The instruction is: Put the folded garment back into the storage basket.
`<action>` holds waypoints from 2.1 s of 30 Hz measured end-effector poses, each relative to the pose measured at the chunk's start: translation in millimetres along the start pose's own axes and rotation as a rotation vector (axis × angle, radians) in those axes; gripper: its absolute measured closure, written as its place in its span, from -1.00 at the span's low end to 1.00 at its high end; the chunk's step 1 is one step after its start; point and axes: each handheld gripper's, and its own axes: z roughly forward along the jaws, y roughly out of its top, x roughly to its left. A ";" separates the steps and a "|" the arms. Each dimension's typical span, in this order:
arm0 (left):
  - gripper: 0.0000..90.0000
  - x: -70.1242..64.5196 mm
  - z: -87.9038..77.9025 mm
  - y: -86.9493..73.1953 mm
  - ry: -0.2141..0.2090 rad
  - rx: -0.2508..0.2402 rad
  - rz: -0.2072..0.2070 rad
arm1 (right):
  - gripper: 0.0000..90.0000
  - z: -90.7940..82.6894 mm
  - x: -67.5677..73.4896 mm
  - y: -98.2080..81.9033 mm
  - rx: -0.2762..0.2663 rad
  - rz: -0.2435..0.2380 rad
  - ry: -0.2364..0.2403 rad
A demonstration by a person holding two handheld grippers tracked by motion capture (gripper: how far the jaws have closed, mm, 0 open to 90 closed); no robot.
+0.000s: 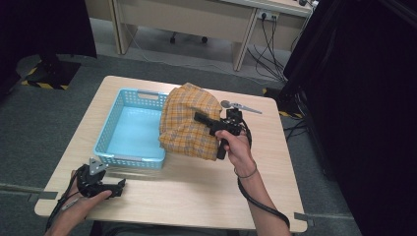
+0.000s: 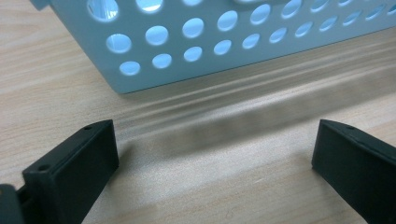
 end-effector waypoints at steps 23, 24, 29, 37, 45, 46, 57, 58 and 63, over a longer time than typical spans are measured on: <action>-1.00 0.1 -0.1 0.0 -0.001 0.000 0.000 | 0.55 62.3 43.8 13.3 0.048 -0.013 0.057; -1.00 0.1 0.0 0.0 -0.001 -0.001 0.000 | 0.55 65.5 45.5 13.0 0.044 -0.011 0.068; -1.00 0.0 0.0 0.0 -0.001 -0.001 0.000 | 0.55 77.9 51.6 12.3 0.061 -0.009 0.078; -1.00 0.1 0.0 0.0 -0.002 0.000 0.001 | 0.55 95.1 60.3 12.5 0.077 -0.014 0.078; -1.00 0.0 0.0 0.0 -0.003 -0.001 0.001 | 0.55 112.0 61.2 8.2 0.100 -0.002 0.071; -1.00 0.0 0.0 0.0 -0.003 -0.001 0.001 | 0.55 112.9 60.6 7.8 0.101 0.000 0.071; -1.00 0.0 0.0 -0.1 -0.005 -0.001 0.002 | 0.54 127.6 59.1 5.2 0.116 0.021 0.061; -1.00 0.0 0.0 0.0 -0.005 -0.001 0.002 | 0.54 129.6 59.4 4.9 0.118 0.025 0.061; -1.00 -0.1 0.0 0.0 -0.005 -0.001 0.003 | 0.54 137.8 62.7 3.0 0.126 0.028 0.067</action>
